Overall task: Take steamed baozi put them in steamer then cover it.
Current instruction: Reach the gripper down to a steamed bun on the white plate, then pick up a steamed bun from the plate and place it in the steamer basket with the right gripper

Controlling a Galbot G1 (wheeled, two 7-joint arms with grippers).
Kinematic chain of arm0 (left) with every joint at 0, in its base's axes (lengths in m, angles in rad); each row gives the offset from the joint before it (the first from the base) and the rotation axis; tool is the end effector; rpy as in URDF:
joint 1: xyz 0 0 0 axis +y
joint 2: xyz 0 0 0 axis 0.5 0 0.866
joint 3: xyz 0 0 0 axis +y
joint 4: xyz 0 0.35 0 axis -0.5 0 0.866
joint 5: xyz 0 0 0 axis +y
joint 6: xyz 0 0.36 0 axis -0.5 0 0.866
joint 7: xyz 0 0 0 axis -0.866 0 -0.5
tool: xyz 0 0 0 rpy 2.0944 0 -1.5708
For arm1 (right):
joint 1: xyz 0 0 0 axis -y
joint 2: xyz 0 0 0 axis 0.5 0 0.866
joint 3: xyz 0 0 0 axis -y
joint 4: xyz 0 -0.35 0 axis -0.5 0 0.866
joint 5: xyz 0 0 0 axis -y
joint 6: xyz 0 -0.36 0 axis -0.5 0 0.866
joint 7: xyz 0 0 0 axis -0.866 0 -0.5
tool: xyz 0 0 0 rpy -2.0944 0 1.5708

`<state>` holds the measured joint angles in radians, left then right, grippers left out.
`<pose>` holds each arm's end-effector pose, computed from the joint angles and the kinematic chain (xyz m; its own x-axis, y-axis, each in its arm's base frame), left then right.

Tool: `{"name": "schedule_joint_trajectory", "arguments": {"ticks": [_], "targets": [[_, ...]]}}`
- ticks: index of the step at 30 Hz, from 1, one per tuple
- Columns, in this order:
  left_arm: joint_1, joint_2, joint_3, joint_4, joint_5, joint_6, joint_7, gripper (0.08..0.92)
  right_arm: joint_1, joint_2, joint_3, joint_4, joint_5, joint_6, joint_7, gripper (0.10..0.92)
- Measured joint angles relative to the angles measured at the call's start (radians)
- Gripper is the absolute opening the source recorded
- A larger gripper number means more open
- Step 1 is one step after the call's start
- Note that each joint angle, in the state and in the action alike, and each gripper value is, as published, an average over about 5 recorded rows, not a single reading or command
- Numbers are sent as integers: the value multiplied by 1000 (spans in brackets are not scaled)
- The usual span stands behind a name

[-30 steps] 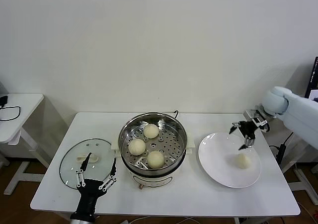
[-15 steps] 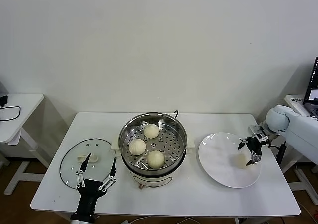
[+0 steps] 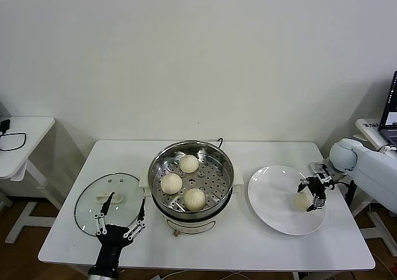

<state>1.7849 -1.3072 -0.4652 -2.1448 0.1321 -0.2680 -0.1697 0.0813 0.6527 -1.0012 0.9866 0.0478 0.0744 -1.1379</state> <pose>0.1199 0.0232 -0.3168 -0.9877 0.1041 -0.1170 0.0701 0.9620 0.2638 0.5224 -0.2536 -0.2321 -0.0228 -0.1280 0.9915 -0.9947 -0.0969 -0.0354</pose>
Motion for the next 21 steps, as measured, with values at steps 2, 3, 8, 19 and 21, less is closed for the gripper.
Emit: {"name": "schedule_joint_trajectory", "arguments": {"ticks": [2,3,8,19,21], "targets": [[-1,0,2,0,0,0,0,823,2,-3,-2,4,-2,0,0,668],[-2,0,3,1,0,0,0,823,5,-5,-5,6,-2,0,-1,653],[-6,3,7,0,0,0,0,823,44,-16,-29,26,6,-1,-11,637],[-12,13,20,-11,0,1,-3,823,345,23,-232,124,139,-30,-71,634],[-11,14,20,-14,1,2,-3,823,417,45,-280,151,190,-48,-75,635]]}}
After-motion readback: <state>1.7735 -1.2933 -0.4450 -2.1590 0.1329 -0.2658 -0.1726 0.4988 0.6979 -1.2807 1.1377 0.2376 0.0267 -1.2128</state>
